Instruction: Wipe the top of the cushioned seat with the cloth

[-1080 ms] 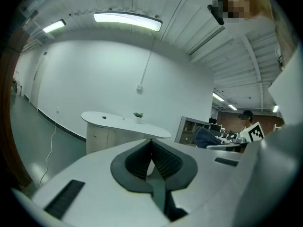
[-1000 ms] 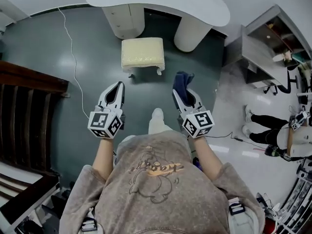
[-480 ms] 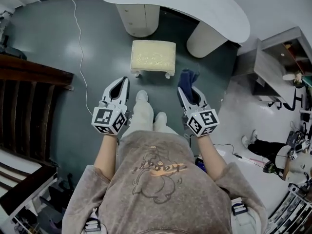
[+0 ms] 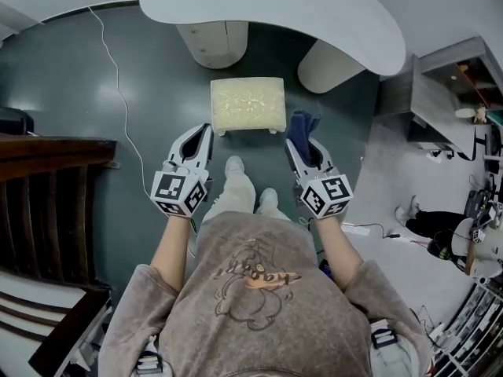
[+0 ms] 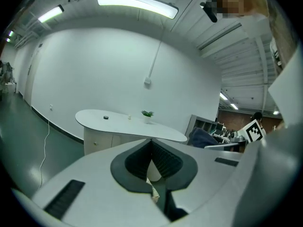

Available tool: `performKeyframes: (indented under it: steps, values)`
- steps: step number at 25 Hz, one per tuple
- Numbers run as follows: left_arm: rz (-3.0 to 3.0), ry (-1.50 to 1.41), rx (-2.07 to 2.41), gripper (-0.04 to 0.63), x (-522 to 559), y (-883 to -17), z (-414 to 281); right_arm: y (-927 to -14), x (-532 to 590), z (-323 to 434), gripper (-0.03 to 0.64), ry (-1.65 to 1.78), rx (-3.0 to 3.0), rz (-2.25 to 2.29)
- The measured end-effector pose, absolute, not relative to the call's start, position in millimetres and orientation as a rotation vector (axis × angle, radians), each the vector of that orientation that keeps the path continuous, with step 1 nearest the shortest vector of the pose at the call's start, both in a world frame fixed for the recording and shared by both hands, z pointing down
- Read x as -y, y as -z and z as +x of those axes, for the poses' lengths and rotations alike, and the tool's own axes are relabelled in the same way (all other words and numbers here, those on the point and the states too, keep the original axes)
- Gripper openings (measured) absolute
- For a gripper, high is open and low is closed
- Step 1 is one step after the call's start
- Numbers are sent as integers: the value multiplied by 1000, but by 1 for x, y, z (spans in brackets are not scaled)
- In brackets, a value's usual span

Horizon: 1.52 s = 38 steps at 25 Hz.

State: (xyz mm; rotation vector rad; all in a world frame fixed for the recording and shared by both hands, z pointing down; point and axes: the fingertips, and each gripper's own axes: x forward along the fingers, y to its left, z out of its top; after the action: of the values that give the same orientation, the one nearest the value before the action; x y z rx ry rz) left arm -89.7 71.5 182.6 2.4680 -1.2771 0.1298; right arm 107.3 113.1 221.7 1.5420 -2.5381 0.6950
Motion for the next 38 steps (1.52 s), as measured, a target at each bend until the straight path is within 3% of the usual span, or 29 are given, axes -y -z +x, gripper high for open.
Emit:
performKeyframes:
  steps: [16, 38]
  values:
    - [2446, -173, 1223, 9, 36, -240, -114, -268, -13, 82, 119, -723, 2494, 1545]
    - [2354, -167, 1314, 9, 103, -380, -120, -428, 87, 23, 120, -782, 2533, 1204]
